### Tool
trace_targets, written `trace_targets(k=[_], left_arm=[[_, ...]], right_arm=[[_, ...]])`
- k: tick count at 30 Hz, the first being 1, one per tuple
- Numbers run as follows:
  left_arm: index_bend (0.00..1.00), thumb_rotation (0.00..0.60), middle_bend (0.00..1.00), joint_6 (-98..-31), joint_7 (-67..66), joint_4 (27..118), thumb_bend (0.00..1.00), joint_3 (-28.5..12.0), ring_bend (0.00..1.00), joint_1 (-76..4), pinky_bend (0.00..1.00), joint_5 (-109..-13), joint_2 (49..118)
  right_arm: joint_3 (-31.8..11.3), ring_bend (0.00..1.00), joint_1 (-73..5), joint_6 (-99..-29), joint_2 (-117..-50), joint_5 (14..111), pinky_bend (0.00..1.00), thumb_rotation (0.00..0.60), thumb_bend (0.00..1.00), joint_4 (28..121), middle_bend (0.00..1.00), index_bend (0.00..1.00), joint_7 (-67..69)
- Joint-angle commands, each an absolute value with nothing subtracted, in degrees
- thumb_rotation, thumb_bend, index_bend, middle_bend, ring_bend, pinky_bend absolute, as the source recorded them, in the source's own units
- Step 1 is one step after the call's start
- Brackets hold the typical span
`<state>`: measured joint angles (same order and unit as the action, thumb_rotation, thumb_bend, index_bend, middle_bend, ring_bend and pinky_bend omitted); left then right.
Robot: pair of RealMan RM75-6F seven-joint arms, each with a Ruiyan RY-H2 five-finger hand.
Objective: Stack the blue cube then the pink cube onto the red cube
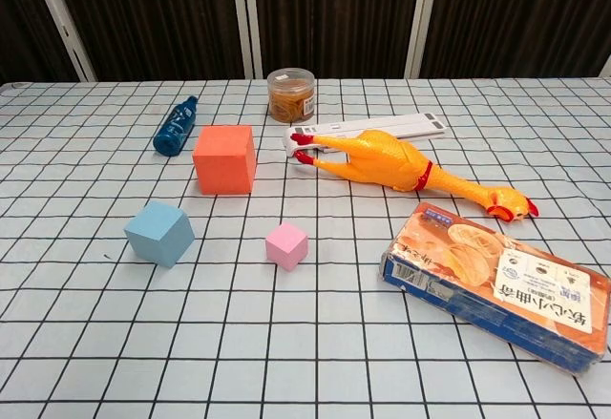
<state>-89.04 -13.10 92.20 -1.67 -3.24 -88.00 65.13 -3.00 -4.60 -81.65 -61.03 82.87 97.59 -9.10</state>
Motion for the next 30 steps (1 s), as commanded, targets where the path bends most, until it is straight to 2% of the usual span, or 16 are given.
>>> trace_targets(k=[1,15,30], left_arm=[[0.13,0.600,0.03,-88.8,-13.1,92.4,0.01,-1.7,0.00,-3.3,0.07,-87.8,65.0],[0.13,0.600,0.03,-88.5,-11.9,93.7,0.01,-1.6,0.00,-3.5,0.07,-88.3,64.3],[0.13,0.600,0.03,-87.6,-10.7,93.0,0.01,-1.7,0.00,-3.7,0.07,-87.7,64.2]], right_arm=[[-2.9,0.17,-4.5,-81.6,-61.0,82.8,0.34,0.600,0.13,97.6,0.10,0.01,-9.1],[-2.8,0.17,-3.7,-83.2,-60.4,83.2,0.34,0.600,0.13,98.1,0.10,0.01,-9.4],[-2.4,0.17,-4.3,-81.3,-61.1,82.4,0.34,0.600,0.13,97.7,0.10,0.01,-10.9]])
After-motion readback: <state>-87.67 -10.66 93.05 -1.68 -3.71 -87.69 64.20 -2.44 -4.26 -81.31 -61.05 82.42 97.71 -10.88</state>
